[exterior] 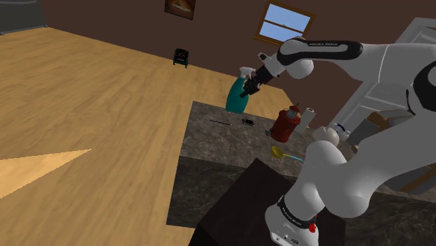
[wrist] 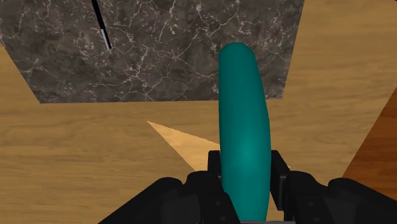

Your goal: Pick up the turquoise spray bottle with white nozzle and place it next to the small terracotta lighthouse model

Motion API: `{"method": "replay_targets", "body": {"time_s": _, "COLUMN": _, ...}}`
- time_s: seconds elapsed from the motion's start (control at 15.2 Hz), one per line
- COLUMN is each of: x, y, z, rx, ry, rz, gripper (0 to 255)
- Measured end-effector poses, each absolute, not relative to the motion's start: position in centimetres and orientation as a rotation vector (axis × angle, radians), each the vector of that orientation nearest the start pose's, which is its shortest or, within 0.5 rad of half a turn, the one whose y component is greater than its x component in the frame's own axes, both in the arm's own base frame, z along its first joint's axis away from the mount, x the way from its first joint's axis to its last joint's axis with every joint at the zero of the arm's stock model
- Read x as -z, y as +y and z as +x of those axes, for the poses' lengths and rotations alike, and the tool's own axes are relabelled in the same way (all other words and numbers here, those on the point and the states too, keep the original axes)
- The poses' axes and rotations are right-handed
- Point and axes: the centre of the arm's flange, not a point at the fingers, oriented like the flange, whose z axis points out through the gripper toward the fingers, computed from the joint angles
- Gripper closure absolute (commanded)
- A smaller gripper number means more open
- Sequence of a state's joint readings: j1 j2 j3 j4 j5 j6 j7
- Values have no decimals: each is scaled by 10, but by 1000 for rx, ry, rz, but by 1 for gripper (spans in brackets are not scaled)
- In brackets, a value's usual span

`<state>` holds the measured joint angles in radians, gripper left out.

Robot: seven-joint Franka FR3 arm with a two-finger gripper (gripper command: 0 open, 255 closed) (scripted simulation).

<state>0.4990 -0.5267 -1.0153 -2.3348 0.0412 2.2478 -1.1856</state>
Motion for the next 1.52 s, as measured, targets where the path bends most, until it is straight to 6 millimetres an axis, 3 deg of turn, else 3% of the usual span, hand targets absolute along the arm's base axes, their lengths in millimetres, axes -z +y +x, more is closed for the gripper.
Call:
{"method": "replay_targets", "body": {"time_s": 1.39, "x": -570, "y": -261, "z": 402, "rx": 713, "ry": -942, "rz": -2721, "gripper": 255}}
{"method": "replay_targets", "body": {"time_s": 1.52, "x": -575, "y": -271, "z": 390, "rx": 713, "ry": -942, "rz": -2721, "gripper": 255}}
